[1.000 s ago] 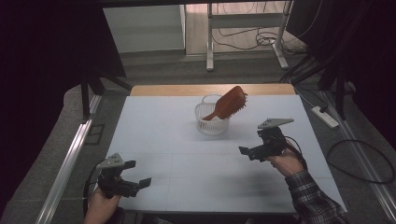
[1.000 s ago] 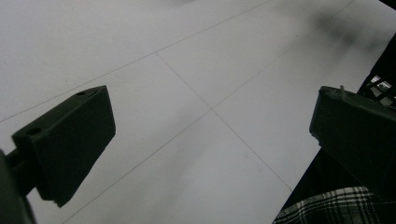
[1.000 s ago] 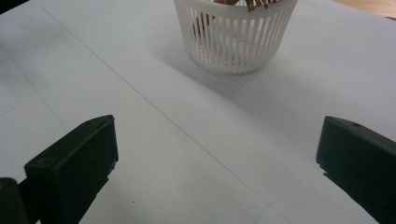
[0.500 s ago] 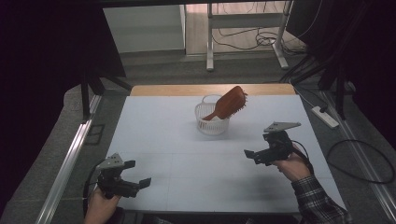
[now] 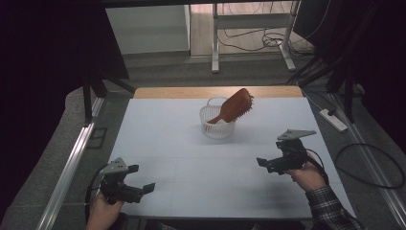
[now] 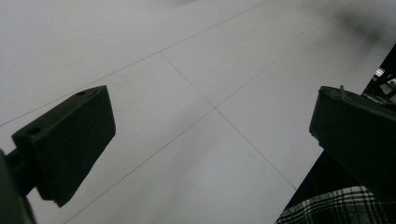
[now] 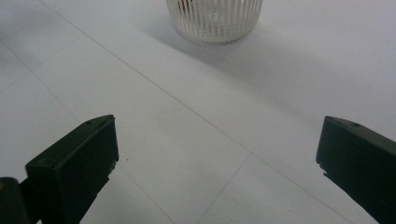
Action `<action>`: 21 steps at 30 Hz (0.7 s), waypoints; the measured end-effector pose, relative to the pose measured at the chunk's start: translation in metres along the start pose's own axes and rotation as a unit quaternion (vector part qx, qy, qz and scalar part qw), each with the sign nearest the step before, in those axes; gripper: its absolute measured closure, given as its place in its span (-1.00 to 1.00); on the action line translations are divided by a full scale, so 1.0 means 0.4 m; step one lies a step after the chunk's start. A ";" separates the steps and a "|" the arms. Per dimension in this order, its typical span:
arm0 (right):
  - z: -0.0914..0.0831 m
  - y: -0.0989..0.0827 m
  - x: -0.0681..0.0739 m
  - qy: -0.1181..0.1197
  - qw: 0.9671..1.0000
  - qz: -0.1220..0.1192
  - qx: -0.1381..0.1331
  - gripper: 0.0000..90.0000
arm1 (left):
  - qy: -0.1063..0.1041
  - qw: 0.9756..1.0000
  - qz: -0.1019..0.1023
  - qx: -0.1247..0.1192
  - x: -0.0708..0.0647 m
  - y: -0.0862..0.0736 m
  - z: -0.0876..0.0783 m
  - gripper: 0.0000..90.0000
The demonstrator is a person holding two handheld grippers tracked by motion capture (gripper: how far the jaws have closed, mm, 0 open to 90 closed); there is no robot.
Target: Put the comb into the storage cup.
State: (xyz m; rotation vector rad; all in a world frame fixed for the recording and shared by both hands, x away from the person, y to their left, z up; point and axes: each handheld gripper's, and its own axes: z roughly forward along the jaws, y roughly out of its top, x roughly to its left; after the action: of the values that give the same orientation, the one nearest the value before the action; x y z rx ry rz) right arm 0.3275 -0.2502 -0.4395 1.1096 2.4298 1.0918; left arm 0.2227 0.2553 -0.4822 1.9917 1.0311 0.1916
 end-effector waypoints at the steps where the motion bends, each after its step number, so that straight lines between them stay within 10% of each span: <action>1: -0.001 -0.002 0.000 0.000 1.000 0.000 0.000 -1.00 | 0.002 1.000 0.000 0.001 0.000 0.000 0.000 -1.00; 21: -0.043 -0.048 -0.012 -0.012 1.000 0.009 0.003 -1.00 | 0.005 1.000 0.002 -0.001 -0.002 -0.003 -0.007 -1.00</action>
State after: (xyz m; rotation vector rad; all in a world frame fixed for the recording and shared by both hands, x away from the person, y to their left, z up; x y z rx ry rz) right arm 0.3117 -0.2709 -0.4419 1.1414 2.4116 1.0697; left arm 0.2199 0.2567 -0.4812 1.9933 1.0318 0.2054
